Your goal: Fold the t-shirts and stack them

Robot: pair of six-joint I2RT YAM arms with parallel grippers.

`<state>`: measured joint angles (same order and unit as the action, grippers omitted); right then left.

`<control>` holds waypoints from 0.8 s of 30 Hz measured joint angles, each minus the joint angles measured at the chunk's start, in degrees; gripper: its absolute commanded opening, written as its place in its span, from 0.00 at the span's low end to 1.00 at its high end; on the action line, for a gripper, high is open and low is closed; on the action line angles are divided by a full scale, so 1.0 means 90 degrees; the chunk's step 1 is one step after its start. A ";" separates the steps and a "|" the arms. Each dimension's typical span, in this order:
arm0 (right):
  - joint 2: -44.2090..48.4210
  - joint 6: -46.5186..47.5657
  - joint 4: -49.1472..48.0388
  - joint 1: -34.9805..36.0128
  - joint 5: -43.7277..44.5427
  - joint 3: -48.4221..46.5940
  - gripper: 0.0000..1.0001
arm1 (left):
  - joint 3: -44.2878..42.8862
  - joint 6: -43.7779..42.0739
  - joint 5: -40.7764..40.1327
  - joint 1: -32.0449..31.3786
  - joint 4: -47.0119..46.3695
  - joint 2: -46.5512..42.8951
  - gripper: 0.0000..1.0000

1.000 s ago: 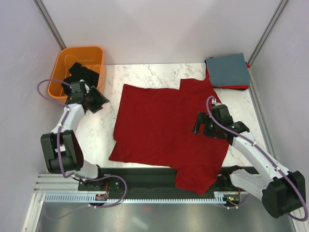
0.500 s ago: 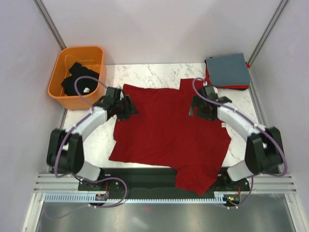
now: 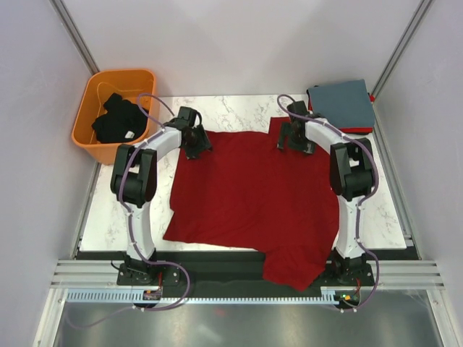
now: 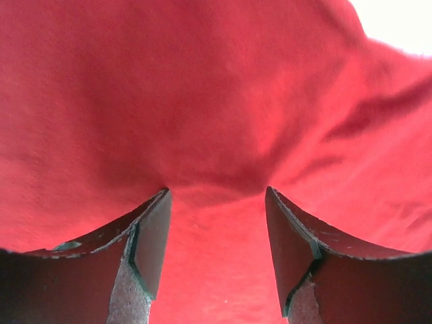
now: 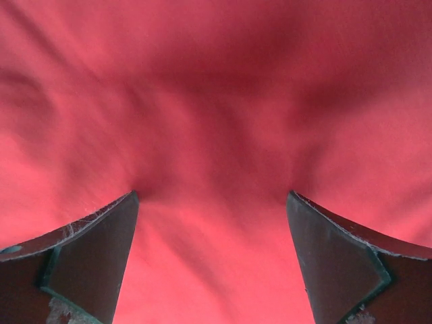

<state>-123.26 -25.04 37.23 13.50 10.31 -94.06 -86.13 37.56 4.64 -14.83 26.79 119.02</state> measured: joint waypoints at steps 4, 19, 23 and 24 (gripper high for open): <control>-0.0777 0.0155 0.0168 0.0032 -0.0066 -0.1185 0.98 | -0.0408 0.0053 0.0002 0.0357 0.0155 0.0284 0.64; -0.2414 0.0389 0.0316 0.0301 -0.0661 -0.4180 0.98 | -0.1717 0.0051 0.0413 0.1066 0.0544 0.0942 0.69; -0.1734 0.0461 0.0306 0.0520 -0.0685 -0.3592 0.98 | -0.0658 0.0049 0.0503 0.0988 0.0750 -0.0221 0.69; -0.1413 0.0481 0.0340 0.0605 -0.0685 -0.3381 0.98 | -0.0342 0.0049 0.0503 0.0957 0.0816 -0.0665 0.70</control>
<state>-135.98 -20.71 40.29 18.94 4.14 -124.49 -89.21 38.00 9.17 -6.22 34.13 113.03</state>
